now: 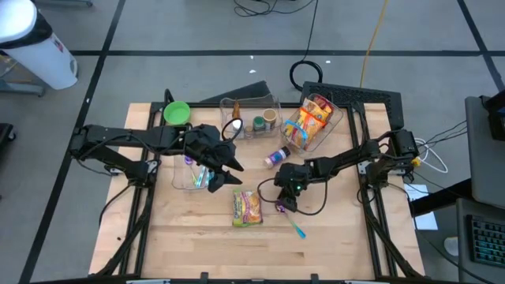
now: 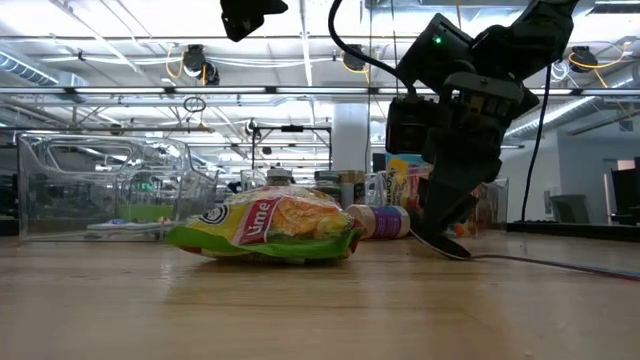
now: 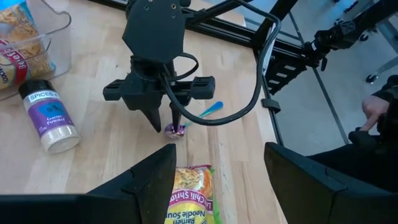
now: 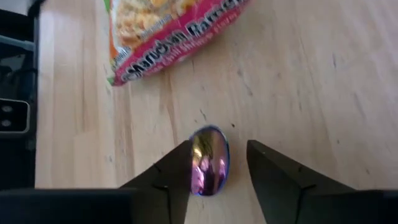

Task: Pick & Place Food Item
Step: Put the violet spoon into the left transparent bin

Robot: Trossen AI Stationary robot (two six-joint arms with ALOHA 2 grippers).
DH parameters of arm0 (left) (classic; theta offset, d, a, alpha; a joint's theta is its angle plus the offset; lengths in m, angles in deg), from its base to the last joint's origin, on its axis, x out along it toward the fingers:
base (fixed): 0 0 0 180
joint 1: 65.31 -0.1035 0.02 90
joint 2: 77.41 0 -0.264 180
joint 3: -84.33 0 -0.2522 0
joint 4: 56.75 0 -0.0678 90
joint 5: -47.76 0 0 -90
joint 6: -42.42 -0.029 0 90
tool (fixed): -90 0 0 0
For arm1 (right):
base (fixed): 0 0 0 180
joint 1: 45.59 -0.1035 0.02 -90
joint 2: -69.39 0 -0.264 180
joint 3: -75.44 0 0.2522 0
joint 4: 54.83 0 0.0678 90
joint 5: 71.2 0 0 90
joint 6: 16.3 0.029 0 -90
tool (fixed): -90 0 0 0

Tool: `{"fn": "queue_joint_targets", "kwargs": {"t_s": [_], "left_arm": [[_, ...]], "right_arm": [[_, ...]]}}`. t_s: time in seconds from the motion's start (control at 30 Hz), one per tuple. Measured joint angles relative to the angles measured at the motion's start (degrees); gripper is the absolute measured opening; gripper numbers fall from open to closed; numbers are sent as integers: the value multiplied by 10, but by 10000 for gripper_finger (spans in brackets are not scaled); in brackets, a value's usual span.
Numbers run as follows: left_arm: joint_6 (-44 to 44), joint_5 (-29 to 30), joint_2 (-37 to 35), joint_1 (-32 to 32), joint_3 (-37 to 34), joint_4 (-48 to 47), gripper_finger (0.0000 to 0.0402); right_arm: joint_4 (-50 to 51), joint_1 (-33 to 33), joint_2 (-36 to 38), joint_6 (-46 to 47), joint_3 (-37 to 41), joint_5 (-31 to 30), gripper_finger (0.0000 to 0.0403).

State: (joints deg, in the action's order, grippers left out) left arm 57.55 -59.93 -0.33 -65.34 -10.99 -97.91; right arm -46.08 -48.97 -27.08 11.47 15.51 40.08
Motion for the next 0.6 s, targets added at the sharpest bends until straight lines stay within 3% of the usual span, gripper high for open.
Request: {"fn": "queue_joint_targets", "kwargs": {"t_s": [0.27,0.47,0.6], "left_arm": [[0,0,0,0,0,1,251],[0,1,0,0,0,1,251],[1,2,0,0,0,2,251]], "right_arm": [[-4,-1,0,-10,0,-1,162],[-3,-4,0,-16,0,-2,127],[-2,-4,0,-16,0,-2,81]]}}
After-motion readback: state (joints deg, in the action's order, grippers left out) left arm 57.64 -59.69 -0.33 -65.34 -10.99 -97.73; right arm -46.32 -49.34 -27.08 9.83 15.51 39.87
